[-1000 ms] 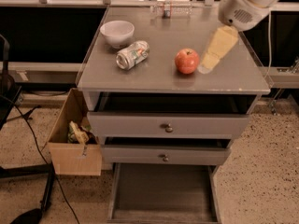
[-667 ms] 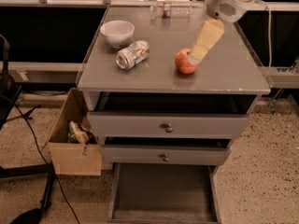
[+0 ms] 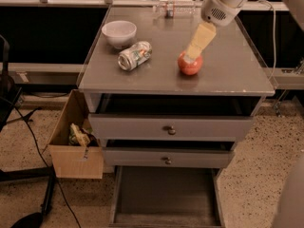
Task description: Place apple into bottom drawer
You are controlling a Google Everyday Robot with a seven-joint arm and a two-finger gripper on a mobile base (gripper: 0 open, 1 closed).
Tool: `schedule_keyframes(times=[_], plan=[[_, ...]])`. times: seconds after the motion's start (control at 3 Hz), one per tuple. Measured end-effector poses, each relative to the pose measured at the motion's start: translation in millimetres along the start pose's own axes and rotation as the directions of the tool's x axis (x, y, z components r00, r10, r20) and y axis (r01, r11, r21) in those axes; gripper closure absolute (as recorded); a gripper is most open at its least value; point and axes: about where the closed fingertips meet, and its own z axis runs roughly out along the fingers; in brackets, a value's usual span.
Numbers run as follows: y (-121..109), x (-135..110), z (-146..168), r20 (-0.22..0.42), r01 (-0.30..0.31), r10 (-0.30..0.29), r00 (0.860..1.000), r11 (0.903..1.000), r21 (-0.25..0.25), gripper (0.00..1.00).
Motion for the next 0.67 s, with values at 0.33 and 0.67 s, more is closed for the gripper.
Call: schedule_keyframes(times=[0.33,0.67], plan=[[-4,14,19,-0.02,-0.043,0.042,0.999,0.9988,-0.023,0.0],[-4,27,36,-0.038,-0.074,0.072,0.997,0.9961,-0.048,0.0]])
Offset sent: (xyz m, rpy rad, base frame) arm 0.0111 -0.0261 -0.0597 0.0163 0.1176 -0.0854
